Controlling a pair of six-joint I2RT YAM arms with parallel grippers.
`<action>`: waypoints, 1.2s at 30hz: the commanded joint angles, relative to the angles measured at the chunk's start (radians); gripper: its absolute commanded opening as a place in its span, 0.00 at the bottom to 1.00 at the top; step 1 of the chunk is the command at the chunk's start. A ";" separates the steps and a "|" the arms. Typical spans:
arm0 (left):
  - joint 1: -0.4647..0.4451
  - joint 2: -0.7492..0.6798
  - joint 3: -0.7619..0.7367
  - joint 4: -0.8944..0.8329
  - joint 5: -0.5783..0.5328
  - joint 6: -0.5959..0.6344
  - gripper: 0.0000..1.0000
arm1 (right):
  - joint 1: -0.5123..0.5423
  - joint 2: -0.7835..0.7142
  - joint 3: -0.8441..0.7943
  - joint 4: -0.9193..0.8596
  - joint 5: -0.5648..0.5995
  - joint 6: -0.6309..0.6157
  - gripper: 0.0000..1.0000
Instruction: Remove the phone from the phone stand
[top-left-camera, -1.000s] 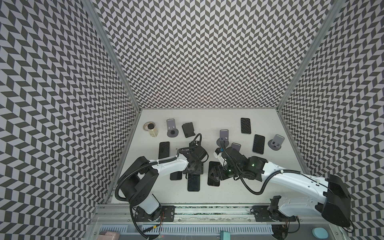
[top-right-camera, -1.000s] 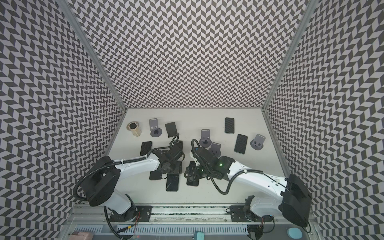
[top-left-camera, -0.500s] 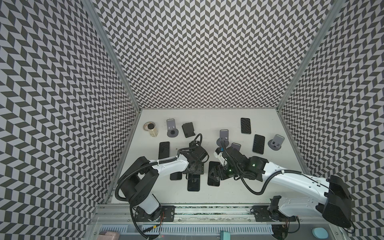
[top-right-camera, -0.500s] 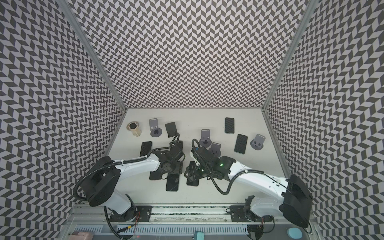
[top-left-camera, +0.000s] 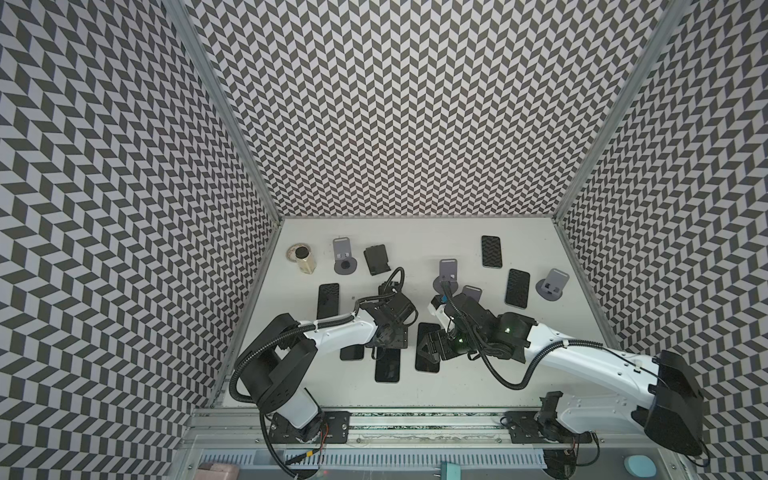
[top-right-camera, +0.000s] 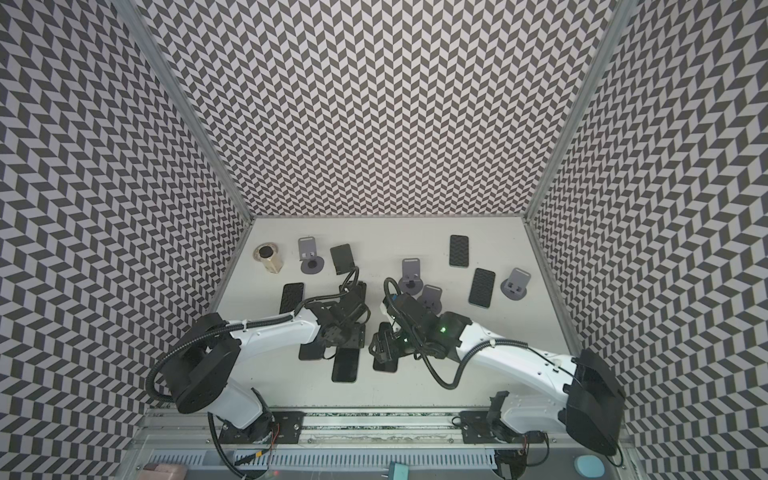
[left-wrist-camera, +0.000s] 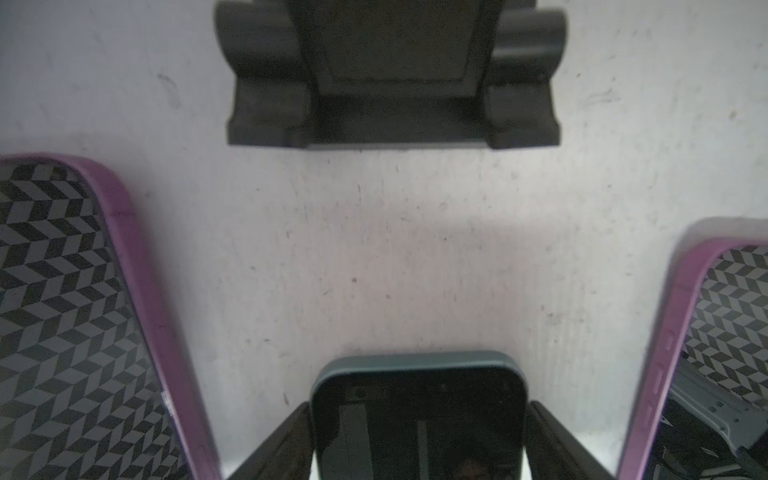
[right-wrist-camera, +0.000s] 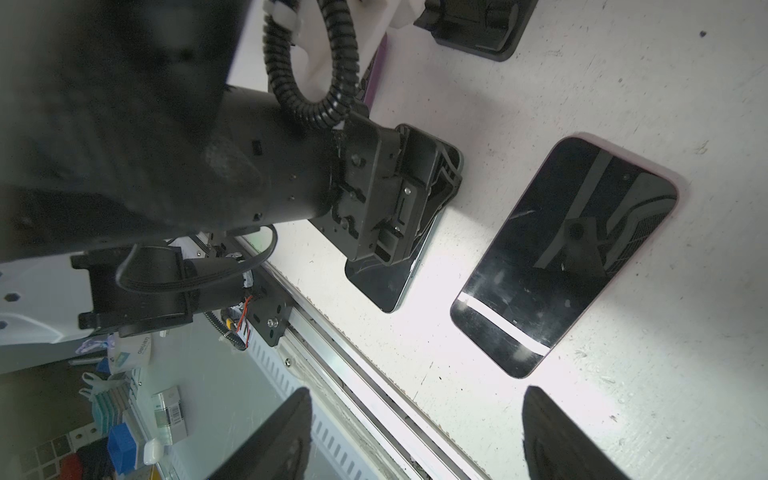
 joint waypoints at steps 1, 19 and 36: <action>-0.001 0.007 -0.022 -0.010 -0.003 -0.026 0.79 | -0.006 -0.023 0.013 0.001 0.007 -0.011 0.78; 0.000 -0.229 0.152 -0.081 -0.191 0.033 0.85 | -0.022 0.047 0.292 -0.135 0.157 -0.085 0.84; 0.257 -0.637 -0.058 0.544 -0.515 0.537 0.88 | -0.356 -0.060 0.240 0.160 0.578 -0.237 0.86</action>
